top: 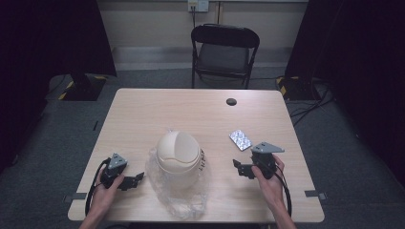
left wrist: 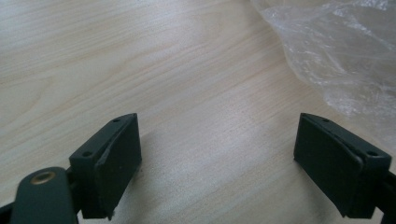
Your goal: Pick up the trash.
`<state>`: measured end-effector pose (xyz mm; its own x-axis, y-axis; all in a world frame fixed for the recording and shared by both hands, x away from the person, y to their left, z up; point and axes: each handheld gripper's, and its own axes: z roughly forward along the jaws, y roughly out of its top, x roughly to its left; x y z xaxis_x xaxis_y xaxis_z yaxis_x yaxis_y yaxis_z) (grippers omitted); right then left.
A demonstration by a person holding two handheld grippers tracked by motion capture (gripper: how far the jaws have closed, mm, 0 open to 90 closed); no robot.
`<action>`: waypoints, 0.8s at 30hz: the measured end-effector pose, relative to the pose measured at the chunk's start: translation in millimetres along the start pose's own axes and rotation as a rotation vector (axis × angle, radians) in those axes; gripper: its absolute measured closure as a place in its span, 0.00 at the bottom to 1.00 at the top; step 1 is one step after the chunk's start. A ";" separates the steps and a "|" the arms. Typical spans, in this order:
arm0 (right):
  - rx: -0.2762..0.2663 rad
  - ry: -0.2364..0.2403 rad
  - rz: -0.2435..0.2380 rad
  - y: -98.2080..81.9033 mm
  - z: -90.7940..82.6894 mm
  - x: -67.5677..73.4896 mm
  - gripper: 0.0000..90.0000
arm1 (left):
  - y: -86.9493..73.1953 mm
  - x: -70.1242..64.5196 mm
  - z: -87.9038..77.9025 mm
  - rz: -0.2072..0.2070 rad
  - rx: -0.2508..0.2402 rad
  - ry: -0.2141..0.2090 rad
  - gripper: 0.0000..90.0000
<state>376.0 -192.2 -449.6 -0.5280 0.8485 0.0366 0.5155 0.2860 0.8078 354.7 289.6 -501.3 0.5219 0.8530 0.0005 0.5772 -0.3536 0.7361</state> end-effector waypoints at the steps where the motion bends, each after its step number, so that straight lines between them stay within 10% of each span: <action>1: -0.002 0.014 -0.008 6.3 1.1 4.8 0.15 | 0.0 0.0 0.0 0.001 0.000 0.000 0.16; 24: -0.120 0.276 -0.100 91.6 -1.8 61.8 0.15 | -0.1 -0.2 0.2 -0.001 -0.001 0.000 0.16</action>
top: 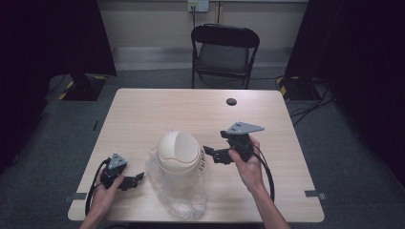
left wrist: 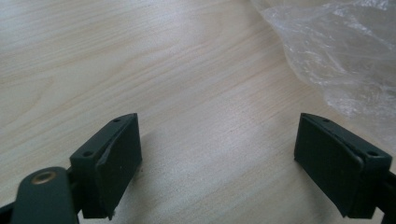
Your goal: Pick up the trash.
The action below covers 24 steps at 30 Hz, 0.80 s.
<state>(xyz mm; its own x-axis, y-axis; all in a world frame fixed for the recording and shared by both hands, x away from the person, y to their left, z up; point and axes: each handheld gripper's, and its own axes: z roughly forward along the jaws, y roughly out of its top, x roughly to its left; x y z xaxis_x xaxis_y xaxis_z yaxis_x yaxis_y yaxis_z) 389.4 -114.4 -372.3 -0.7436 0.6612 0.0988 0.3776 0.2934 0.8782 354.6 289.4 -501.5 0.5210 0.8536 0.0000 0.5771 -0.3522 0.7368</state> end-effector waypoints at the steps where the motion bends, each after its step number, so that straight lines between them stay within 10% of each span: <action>1: 0.002 0.008 -0.008 3.8 3.1 2.9 0.15 | 0.0 0.0 -0.1 0.001 0.001 0.000 0.16; 24: 0.151 0.062 -0.019 13.6 64.1 11.4 0.15 | 0.0 -0.2 -0.1 0.002 0.000 0.003 0.16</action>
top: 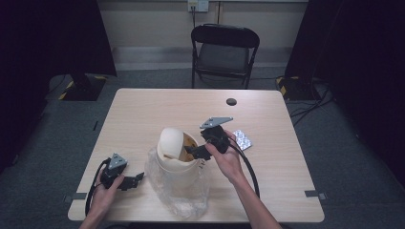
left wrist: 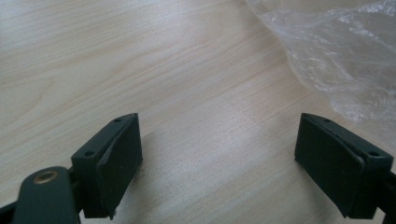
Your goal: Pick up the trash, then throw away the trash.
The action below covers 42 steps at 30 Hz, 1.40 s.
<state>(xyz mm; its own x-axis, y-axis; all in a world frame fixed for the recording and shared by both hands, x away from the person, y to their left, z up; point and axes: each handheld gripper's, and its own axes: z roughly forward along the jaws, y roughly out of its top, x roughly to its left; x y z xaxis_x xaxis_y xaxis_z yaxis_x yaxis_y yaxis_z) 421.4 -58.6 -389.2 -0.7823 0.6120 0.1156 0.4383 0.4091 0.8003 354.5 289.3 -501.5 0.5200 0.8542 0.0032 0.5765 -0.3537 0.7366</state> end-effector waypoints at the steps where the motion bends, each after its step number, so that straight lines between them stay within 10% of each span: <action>1: 0.006 0.008 -0.002 -0.2 4.2 0.8 0.15 | 0.0 0.0 0.0 0.000 0.000 0.000 0.16; 10: 0.035 0.042 -0.023 -1.6 14.7 6.5 0.16 | 0.0 -0.2 0.1 -0.002 -0.001 0.000 0.16; 20: -0.078 0.046 -0.012 0.2 -19.4 0.8 0.15 | 0.0 -0.2 0.1 -0.002 -0.002 0.000 0.16; 29: -0.134 -0.066 0.053 -18.4 -54.6 -31.2 0.15 | 0.0 -0.2 0.1 -0.002 -0.001 0.000 0.16; 42: -0.075 -0.214 0.164 -67.7 -67.4 -80.3 0.15 | 0.2 0.5 -0.1 0.001 0.001 -0.003 0.16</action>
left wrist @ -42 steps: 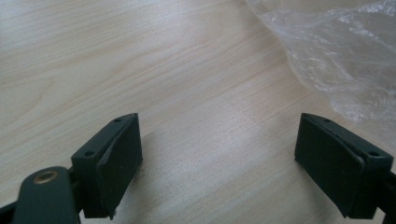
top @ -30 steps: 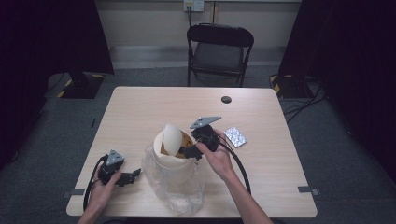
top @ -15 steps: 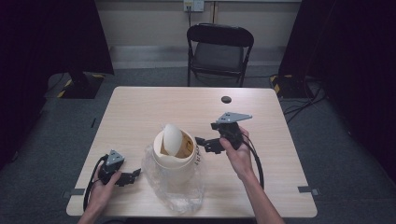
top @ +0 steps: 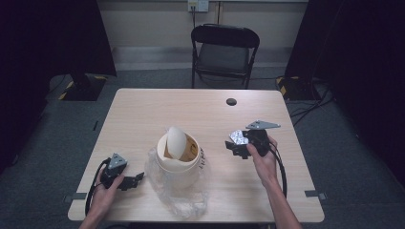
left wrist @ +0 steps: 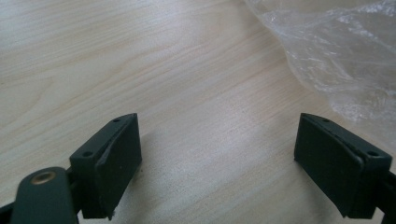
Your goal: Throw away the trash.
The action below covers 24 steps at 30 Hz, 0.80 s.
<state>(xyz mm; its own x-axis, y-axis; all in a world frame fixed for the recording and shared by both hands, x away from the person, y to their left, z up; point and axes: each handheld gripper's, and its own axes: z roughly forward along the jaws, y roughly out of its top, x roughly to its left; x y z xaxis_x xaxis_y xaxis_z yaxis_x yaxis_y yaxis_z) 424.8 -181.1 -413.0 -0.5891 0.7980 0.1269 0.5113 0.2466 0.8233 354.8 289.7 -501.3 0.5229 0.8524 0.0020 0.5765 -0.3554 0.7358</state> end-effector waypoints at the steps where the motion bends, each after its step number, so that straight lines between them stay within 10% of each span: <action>1: 0.009 -0.027 0.014 -7.4 0.1 -9.1 0.15 | 0.0 0.0 0.0 0.000 0.000 0.000 0.16; 9: 0.065 -0.090 0.065 -36.6 10.0 -42.4 0.15 | -0.1 -0.3 0.2 -0.001 -0.001 0.001 0.16; 24: 0.147 -0.135 0.047 -51.0 44.5 -64.0 0.18 | -0.1 -0.4 0.2 -0.001 -0.001 0.003 0.16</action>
<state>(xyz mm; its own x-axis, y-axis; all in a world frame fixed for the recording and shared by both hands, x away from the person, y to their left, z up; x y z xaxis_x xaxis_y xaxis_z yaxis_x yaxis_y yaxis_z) 464.2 -220.3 -487.7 -0.4784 0.8745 0.0798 0.6281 0.2772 0.7271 354.6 289.3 -501.5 0.5208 0.8537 0.0034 0.5760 -0.3543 0.7367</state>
